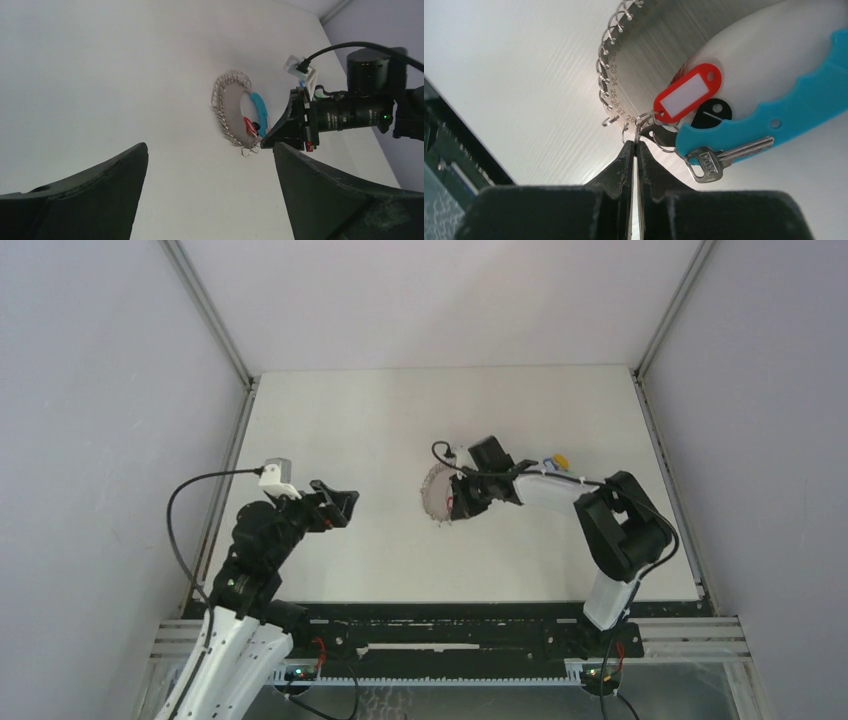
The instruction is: Put the keys on the keyring
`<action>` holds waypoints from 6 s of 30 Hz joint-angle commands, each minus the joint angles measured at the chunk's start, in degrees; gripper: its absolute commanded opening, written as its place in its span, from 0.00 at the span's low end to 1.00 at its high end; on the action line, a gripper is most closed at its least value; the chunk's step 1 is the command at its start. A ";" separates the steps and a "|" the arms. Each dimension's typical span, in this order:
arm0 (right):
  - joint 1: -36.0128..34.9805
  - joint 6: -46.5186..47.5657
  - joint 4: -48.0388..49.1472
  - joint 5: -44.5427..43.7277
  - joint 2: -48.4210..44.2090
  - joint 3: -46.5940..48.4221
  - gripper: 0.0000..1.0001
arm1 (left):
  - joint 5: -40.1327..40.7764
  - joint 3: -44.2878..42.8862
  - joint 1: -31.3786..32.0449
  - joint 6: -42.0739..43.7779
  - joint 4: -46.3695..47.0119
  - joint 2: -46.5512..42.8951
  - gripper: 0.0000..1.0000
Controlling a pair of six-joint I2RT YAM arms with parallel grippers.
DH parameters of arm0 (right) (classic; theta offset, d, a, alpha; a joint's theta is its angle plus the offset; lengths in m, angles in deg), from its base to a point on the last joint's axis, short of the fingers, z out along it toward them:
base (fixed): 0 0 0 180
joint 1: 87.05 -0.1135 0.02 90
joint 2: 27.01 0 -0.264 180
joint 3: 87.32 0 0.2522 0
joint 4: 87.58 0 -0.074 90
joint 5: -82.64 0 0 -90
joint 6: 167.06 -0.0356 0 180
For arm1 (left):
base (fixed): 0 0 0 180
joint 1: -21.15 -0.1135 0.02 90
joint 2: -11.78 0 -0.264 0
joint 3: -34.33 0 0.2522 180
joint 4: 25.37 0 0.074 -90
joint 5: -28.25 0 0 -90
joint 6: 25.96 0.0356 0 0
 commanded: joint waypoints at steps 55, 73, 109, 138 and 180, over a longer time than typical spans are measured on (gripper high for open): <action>-5.22 -6.82 14.01 1.46 -22.03 -19.10 0.00 | -20.28 9.20 13.94 -57.47 98.07 87.93 0.37; 1.56 -10.06 13.61 0.59 -41.19 -25.32 0.50 | -21.20 9.82 12.80 -36.37 83.27 62.64 0.01; 5.21 -35.74 69.61 13.14 -35.40 -38.31 0.77 | -2.83 -0.68 23.70 -1.21 45.36 24.15 0.00; 2.50 -47.36 97.42 21.16 -29.56 -33.27 0.27 | -8.26 3.66 22.21 -11.87 58.45 23.40 0.00; 2.52 -50.30 95.40 12.13 -36.21 -31.78 0.00 | 6.79 13.57 31.50 1.70 39.10 3.89 0.67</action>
